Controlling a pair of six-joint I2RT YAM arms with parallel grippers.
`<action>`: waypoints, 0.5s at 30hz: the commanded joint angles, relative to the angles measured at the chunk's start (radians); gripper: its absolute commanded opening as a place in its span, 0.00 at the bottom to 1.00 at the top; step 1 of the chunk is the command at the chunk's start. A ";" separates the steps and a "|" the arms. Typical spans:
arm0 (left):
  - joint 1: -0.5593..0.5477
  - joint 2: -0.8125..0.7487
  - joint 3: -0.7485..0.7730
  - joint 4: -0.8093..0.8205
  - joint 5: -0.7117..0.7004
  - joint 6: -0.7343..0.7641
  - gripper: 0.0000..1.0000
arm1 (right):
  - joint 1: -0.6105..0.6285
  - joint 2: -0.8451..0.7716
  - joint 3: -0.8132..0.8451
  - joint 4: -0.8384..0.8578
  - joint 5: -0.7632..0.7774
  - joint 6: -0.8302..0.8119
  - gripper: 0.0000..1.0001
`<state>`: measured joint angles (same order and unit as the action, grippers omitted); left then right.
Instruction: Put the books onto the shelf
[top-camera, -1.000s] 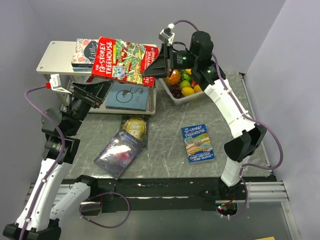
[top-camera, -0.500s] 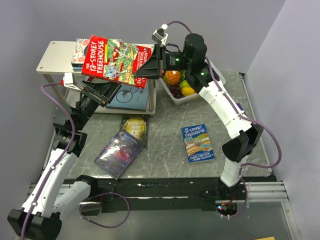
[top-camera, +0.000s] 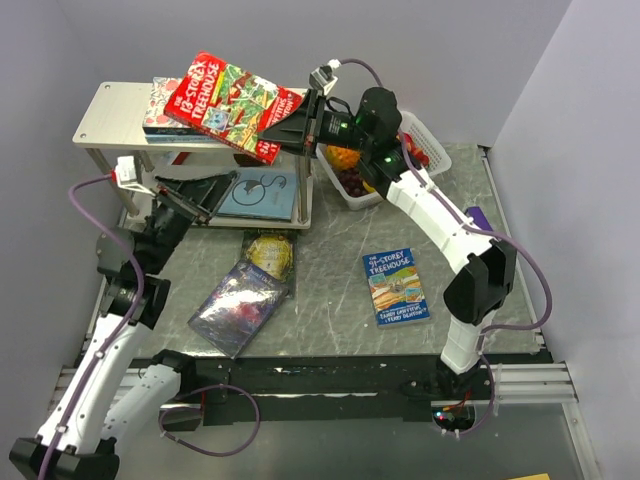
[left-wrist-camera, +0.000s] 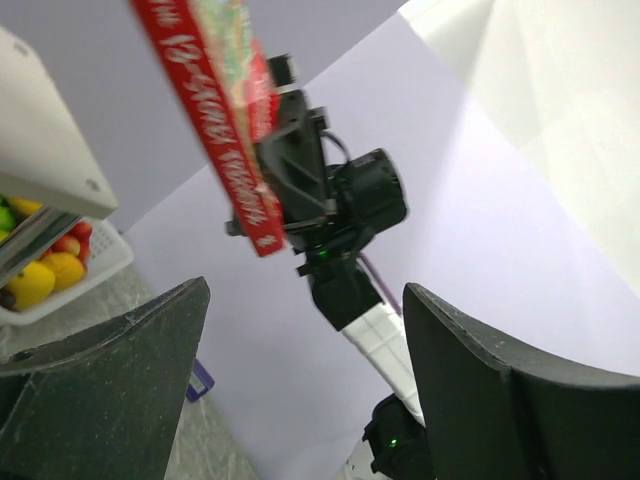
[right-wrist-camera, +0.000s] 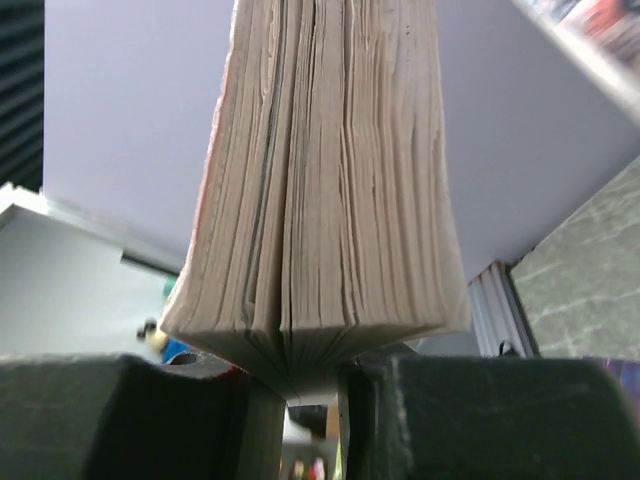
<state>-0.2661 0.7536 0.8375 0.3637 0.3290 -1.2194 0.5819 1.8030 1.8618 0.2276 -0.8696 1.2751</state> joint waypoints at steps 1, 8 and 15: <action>-0.002 -0.043 0.002 0.086 -0.030 0.034 0.85 | 0.004 -0.004 0.100 0.104 0.066 0.007 0.00; -0.002 -0.007 0.029 0.066 -0.039 0.051 0.85 | 0.044 0.025 0.137 0.033 -0.006 -0.034 0.00; -0.002 0.026 0.008 0.103 -0.056 0.032 0.84 | 0.078 0.019 0.154 -0.046 -0.043 -0.108 0.00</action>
<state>-0.2665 0.7757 0.8379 0.4030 0.2890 -1.1896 0.6426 1.8454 1.9392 0.1642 -0.8833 1.2274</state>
